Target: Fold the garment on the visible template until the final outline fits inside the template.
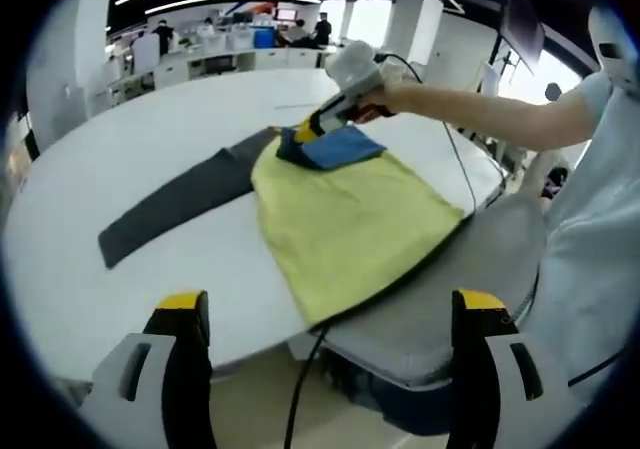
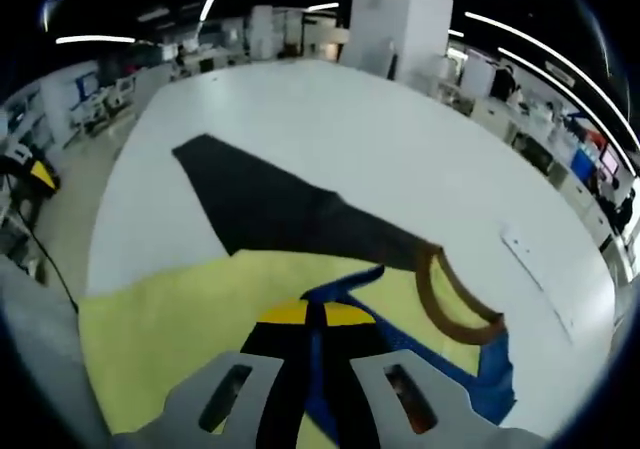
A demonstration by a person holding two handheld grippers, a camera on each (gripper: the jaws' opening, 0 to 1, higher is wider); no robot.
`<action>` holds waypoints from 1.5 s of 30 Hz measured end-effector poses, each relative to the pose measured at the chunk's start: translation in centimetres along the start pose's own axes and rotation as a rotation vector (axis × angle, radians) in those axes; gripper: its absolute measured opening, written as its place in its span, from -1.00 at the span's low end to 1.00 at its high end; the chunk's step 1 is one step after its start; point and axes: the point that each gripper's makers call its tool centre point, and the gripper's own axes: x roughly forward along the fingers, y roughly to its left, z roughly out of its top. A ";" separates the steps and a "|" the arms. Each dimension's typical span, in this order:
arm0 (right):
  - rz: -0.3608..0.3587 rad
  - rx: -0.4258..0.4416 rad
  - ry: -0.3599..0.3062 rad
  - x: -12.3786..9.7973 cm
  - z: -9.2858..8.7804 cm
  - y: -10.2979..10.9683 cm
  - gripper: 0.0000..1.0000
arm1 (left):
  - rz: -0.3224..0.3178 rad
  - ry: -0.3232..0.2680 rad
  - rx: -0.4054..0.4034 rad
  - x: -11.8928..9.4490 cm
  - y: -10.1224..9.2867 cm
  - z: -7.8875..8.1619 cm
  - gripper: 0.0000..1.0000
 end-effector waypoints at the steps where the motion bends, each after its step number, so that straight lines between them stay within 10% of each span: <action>1: 0.004 0.000 -0.001 0.0 0.0 0.1 -0.94 | -0.001 0.002 0.002 0.0 0.0 0.0 0.95; 45: 0.032 0.035 -0.052 -0.5 1.5 1.0 -0.51 | -0.005 -0.008 0.011 0.2 -0.2 0.3 0.94</action>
